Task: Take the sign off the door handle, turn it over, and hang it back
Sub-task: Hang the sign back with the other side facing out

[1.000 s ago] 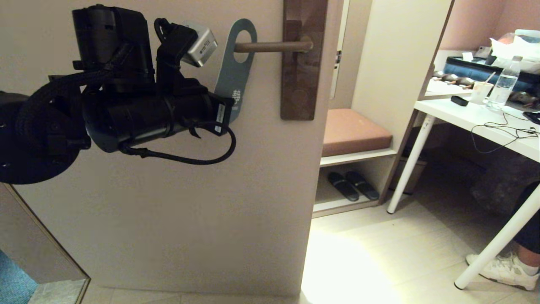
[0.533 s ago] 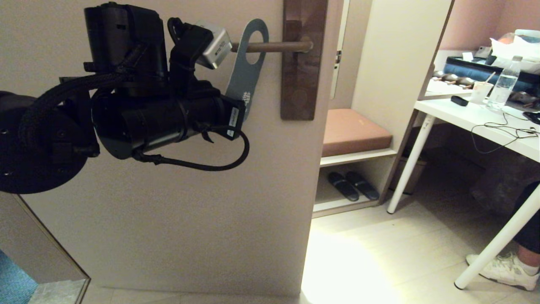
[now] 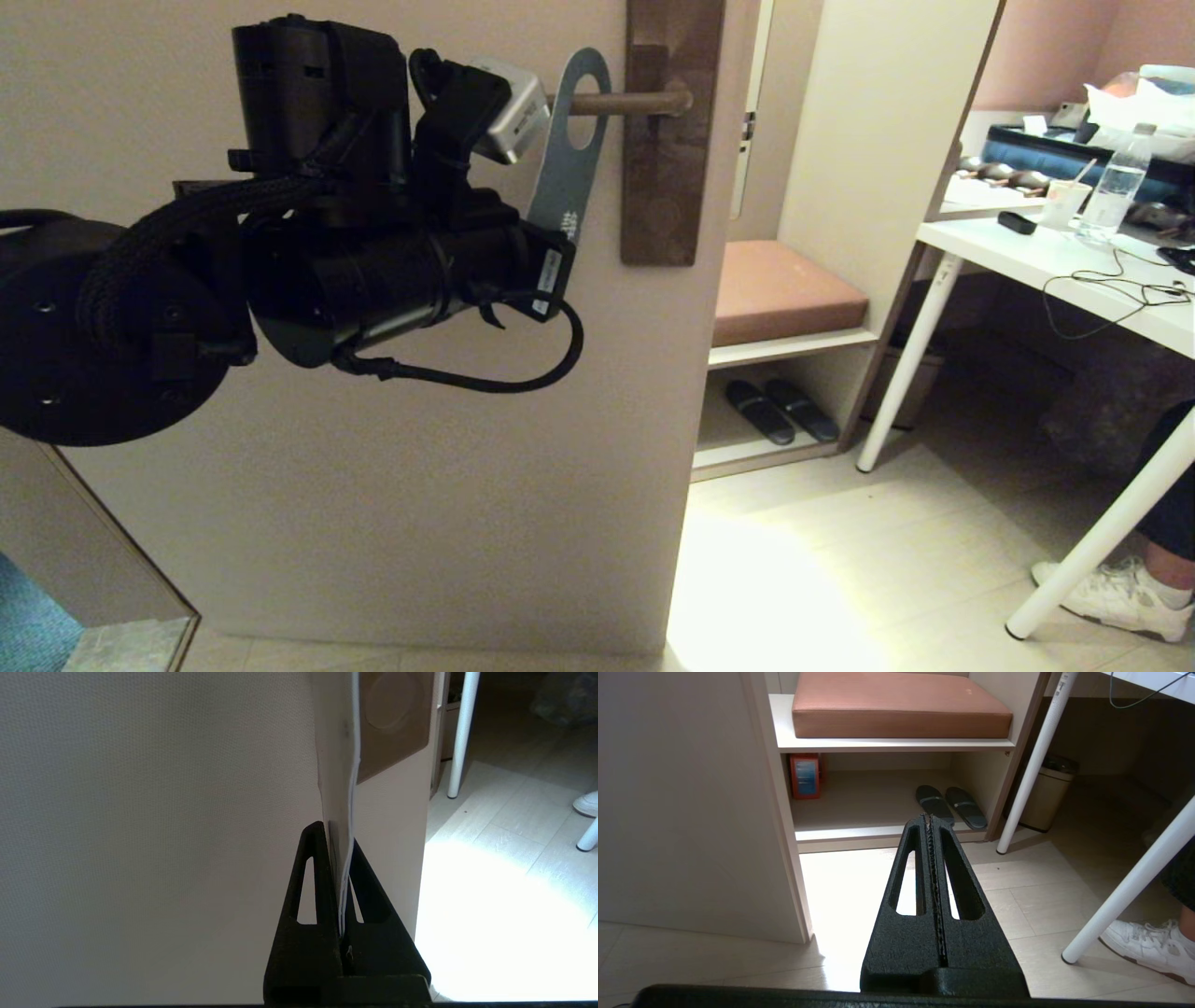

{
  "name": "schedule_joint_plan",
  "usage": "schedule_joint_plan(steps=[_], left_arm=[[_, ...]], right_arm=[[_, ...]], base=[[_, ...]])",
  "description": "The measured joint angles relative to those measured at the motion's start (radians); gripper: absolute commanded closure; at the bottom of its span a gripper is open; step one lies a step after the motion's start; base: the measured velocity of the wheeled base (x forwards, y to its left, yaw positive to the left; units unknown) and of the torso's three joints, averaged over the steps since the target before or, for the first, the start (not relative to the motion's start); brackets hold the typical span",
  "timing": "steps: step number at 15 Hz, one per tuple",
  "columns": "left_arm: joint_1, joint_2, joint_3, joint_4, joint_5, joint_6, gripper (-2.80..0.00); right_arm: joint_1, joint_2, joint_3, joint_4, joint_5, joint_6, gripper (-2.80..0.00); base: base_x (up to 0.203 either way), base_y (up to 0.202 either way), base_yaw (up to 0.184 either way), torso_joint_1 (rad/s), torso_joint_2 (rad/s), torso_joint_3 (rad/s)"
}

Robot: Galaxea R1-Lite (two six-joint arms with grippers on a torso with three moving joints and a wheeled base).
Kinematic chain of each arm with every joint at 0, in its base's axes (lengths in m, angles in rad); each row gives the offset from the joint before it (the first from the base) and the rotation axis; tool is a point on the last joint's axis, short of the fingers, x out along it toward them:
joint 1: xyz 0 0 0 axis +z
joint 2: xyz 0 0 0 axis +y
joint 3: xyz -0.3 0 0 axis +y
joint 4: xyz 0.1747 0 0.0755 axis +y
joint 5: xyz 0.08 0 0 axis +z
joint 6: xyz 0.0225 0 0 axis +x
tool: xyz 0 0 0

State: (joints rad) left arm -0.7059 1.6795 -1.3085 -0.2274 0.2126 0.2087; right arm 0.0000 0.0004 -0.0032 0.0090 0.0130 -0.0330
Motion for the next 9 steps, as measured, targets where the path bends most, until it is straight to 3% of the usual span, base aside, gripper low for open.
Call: schedule_joint_plan(steps=[6, 9], left_arm=[[-0.018, 0.031, -0.022, -0.008, 0.056, -0.004, 0.0], [-0.031, 0.054, -0.023, -0.117, 0.081, -0.008, 0.0]], right_arm=[[0.0, 0.0, 0.0, 0.0, 0.0, 0.0, 0.0], [0.0, 0.0, 0.0, 0.0, 0.0, 0.0, 0.0]], base=[[0.0, 0.0, 0.0, 0.0, 0.0, 0.0], [0.0, 0.0, 0.0, 0.0, 0.0, 0.0]])
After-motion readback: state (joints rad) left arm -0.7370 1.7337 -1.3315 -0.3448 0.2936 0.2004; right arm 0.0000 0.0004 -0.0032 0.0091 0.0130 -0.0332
